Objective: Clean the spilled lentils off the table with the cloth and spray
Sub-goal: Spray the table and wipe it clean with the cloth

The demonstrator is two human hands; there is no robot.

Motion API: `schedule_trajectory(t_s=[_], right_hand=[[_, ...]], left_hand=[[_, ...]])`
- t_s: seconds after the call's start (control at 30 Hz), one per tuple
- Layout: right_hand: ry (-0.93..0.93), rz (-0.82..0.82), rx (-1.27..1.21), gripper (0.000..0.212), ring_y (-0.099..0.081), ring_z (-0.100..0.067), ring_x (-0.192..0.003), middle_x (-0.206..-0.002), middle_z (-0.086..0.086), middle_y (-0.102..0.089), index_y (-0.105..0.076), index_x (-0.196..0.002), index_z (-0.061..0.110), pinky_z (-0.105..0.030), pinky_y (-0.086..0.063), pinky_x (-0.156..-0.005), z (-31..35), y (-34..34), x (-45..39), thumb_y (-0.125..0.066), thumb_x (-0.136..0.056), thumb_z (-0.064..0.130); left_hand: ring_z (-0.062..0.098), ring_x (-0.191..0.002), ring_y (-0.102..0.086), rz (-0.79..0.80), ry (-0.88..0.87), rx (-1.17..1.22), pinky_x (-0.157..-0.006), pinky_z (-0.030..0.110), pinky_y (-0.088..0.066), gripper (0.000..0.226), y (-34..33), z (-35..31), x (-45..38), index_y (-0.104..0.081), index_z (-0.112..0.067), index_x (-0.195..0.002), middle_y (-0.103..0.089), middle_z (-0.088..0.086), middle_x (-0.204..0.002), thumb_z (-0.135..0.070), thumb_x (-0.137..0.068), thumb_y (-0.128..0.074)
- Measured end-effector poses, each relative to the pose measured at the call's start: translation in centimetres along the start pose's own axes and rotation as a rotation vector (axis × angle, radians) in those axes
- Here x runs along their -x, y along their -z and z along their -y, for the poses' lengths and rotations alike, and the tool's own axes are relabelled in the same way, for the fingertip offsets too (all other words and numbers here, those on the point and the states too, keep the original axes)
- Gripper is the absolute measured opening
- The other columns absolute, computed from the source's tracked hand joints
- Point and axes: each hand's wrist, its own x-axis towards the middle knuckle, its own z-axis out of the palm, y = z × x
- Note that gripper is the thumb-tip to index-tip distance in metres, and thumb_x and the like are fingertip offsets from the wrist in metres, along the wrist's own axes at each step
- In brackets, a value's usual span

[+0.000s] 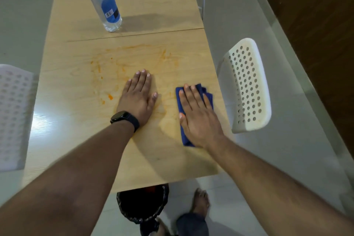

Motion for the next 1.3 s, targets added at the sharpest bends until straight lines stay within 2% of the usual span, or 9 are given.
schedule_trajectory(t_s=[0.17, 0.37, 0.47, 0.53, 0.73, 0.9, 1.0, 1.13, 1.3], right_hand=[[0.015, 0.07, 0.018, 0.067, 0.013, -0.015, -0.161, -0.175, 0.001, 0.014, 0.003, -0.168, 0.018, -0.049, -0.015, -0.129, -1.9, -0.1, 7.0, -0.026, -0.111, 0.042], [-0.176, -0.03, 0.047, 0.068, 0.005, -0.021, -0.162, -0.176, -0.003, 0.003, -0.004, -0.168, 0.015, -0.049, -0.013, -0.13, -0.2, -0.6, -0.8, -0.022, -0.109, 0.045], [-0.111, -0.03, 0.027, 0.068, 0.007, -0.02, -0.162, -0.176, -0.003, 0.005, -0.003, -0.168, 0.016, -0.048, -0.011, -0.13, 2.7, -1.4, 0.2, -0.023, -0.109, 0.044], [-0.049, -0.015, 0.024, 0.069, 0.009, -0.018, -0.161, -0.176, -0.003, 0.007, -0.002, -0.168, 0.016, -0.048, -0.011, -0.13, 4.0, -1.7, 4.2, -0.026, -0.109, 0.043], [0.0, 0.052, 0.023, 0.067, 0.014, -0.014, -0.16, -0.175, 0.003, 0.013, 0.003, -0.168, 0.02, -0.047, -0.016, -0.13, 1.3, -1.2, 11.4, -0.026, -0.112, 0.043], [-0.159, -0.043, 0.05, 0.067, 0.006, -0.019, -0.162, -0.176, -0.001, 0.004, -0.004, -0.168, 0.017, -0.05, -0.014, -0.13, -0.7, -1.3, 4.1, -0.021, -0.11, 0.045], [-0.227, -0.067, 0.03, 0.069, 0.003, -0.021, -0.162, -0.176, -0.003, 0.0, -0.007, -0.168, 0.016, -0.05, -0.013, -0.129, 1.1, -1.1, -2.4, -0.022, -0.108, 0.046], [-0.1, -0.043, 0.013, 0.07, 0.006, -0.02, -0.162, -0.176, -0.002, 0.003, -0.004, -0.168, 0.017, -0.049, -0.011, -0.13, 5.5, -1.4, -3.0, -0.021, -0.107, 0.047], [0.062, 0.027, -0.011, 0.067, 0.015, -0.012, -0.16, -0.175, 0.003, 0.012, 0.002, -0.168, 0.019, -0.045, -0.011, -0.131, 3.5, -0.7, 2.4, -0.024, -0.111, 0.043]], left_hand=[[0.015, -0.16, 0.01, -0.003, -0.012, 0.012, -0.131, 0.039, 0.0, 0.07, 0.2, 0.3, 0.2, 0.001, -0.018, -0.167, 0.008, 0.001, -0.175, -0.055, -0.11, -0.011], [0.017, -0.161, 0.007, -0.01, -0.005, 0.011, -0.131, 0.039, 0.0, 0.07, -0.1, 0.6, 0.1, 0.0, -0.015, -0.167, 0.006, 0.002, -0.175, -0.053, -0.109, -0.012], [0.017, -0.161, 0.005, -0.015, 0.007, 0.01, -0.131, 0.039, -0.001, 0.069, -0.1, 0.4, 0.2, -0.003, -0.015, -0.167, 0.004, 0.003, -0.175, -0.051, -0.11, -0.015], [0.018, -0.161, 0.004, -0.016, 0.004, 0.017, -0.131, 0.038, -0.001, 0.068, -0.1, 0.2, 0.3, -0.004, -0.014, -0.167, 0.002, 0.003, -0.175, -0.05, -0.11, -0.016], [0.018, -0.161, 0.004, -0.023, 0.001, 0.038, -0.131, 0.038, 0.0, 0.068, 0.2, 0.0, 0.5, -0.005, -0.014, -0.167, 0.002, 0.004, -0.175, -0.05, -0.11, -0.015], [0.017, -0.161, 0.005, -0.043, 0.011, 0.033, -0.131, 0.038, -0.001, 0.068, -0.4, 0.5, 0.1, -0.003, -0.014, -0.167, 0.003, 0.003, -0.175, -0.049, -0.11, -0.015], [0.017, -0.161, 0.005, -0.059, 0.008, 0.036, -0.131, 0.038, -0.002, 0.067, -0.8, 0.7, -0.2, -0.003, -0.014, -0.167, 0.003, 0.002, -0.175, -0.046, -0.11, -0.017], [0.017, -0.161, 0.003, -0.056, 0.014, 0.07, -0.131, 0.038, -0.002, 0.065, -0.6, 0.9, -0.3, -0.003, -0.014, -0.167, 0.001, 0.003, -0.175, -0.041, -0.11, -0.022], [0.018, -0.161, 0.007, -0.014, 0.017, 0.059, -0.131, 0.039, 0.0, 0.069, 0.0, 0.9, -1.4, 0.001, -0.015, -0.167, 0.006, 0.004, -0.175, -0.042, -0.109, -0.025]])
